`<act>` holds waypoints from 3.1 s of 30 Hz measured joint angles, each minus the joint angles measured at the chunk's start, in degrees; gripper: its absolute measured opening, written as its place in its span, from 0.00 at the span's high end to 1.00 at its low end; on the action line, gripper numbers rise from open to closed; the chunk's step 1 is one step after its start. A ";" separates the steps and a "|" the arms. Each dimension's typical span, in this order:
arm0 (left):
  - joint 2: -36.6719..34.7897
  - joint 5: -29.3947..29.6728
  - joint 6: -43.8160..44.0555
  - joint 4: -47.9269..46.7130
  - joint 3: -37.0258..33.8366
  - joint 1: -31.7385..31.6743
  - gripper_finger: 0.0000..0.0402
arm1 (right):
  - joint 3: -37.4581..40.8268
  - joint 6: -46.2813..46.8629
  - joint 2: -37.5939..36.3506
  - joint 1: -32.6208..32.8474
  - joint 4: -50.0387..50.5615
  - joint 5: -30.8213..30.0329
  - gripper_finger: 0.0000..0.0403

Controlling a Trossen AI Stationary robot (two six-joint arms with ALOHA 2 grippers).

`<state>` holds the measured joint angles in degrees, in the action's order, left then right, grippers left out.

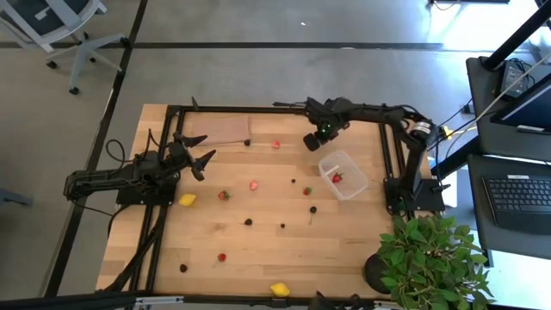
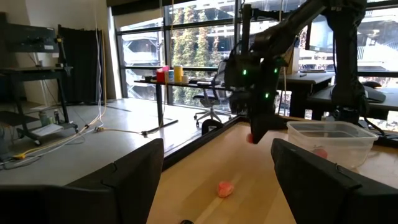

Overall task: Pick and placing Produce into tupperware
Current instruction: Put the peach into the transparent bin, then put the black cherry into the transparent bin

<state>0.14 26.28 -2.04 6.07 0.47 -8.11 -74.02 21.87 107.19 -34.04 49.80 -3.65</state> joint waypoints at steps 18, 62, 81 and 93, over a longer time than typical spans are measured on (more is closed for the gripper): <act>0.00 0.00 -0.01 0.00 0.00 -0.01 0.28 | 0.44 21.17 -23.36 17.70 22.84 0.23 0.86; 0.00 -0.24 0.39 0.01 0.00 -0.01 0.28 | 11.70 22.72 -19.62 22.29 12.88 2.31 0.45; 0.00 -0.24 0.39 0.00 0.00 0.00 0.28 | 1.96 -11.69 -19.15 43.82 2.98 2.29 0.40; 0.00 -0.22 0.39 -0.04 0.00 0.01 0.28 | 8.20 -22.17 -11.53 48.83 -7.08 0.97 0.40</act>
<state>0.14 26.06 -1.65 6.02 0.47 -8.10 -65.81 -0.30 95.66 14.79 42.72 -2.67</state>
